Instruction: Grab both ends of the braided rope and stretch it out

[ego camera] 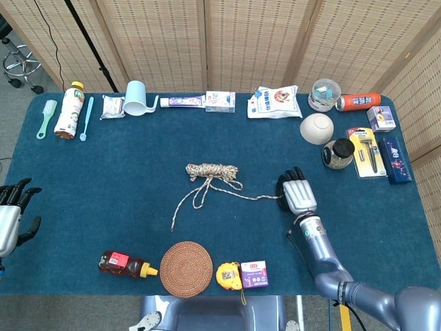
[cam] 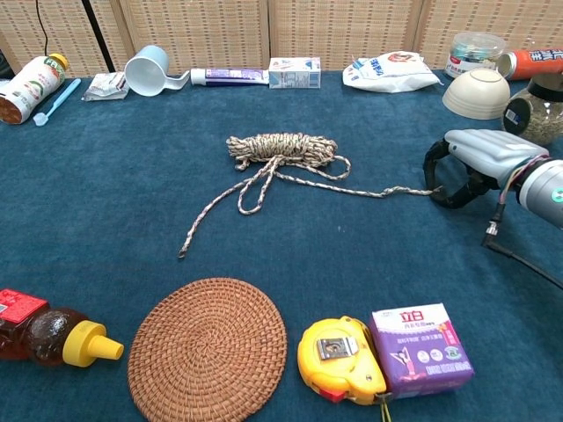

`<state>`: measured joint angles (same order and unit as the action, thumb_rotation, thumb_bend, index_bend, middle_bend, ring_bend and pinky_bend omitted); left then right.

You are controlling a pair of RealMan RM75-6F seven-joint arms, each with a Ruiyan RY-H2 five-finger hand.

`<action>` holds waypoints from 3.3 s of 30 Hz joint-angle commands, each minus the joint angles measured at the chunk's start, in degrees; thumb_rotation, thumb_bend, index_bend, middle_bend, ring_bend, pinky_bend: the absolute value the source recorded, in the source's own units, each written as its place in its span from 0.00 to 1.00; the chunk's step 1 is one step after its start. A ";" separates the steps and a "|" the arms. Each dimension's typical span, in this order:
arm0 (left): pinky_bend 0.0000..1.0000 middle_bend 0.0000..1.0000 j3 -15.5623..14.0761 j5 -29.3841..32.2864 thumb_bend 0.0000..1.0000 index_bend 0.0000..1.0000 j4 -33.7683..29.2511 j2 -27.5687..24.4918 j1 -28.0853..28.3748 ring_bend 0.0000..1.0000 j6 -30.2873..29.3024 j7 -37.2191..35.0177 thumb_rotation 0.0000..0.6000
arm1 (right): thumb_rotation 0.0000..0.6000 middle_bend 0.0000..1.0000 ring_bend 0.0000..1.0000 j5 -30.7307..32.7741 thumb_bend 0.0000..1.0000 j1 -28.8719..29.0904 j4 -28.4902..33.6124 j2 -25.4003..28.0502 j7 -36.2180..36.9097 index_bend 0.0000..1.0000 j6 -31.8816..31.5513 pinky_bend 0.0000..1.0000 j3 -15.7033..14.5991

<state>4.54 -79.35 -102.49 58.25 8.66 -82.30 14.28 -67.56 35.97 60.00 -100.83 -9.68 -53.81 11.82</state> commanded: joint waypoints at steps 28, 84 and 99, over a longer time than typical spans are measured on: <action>0.13 0.15 -0.82 -3.36 0.36 0.25 0.41 0.10 2.29 0.16 2.87 1.10 1.00 | 1.00 0.35 0.19 -1.01 0.51 -1.74 8.28 4.33 -0.88 0.62 -4.21 0.00 0.19; 0.01 0.00 -6.67 -23.45 0.35 0.42 29.17 25.56 32.15 0.00 24.01 -12.93 1.00 | 1.00 0.35 0.19 1.19 0.51 -4.67 14.65 7.65 -3.16 0.62 -6.99 0.00 -0.90; 0.00 0.00 -7.62 -21.71 0.28 0.43 31.16 28.04 32.66 0.00 24.01 -11.34 1.00 | 1.00 0.35 0.19 1.39 0.51 -4.79 13.46 7.35 -2.19 0.62 -6.41 0.00 -0.85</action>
<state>-3.04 -101.15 -71.46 86.13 41.28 -58.24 2.78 -66.19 31.18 73.50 -93.47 -11.91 -60.25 10.97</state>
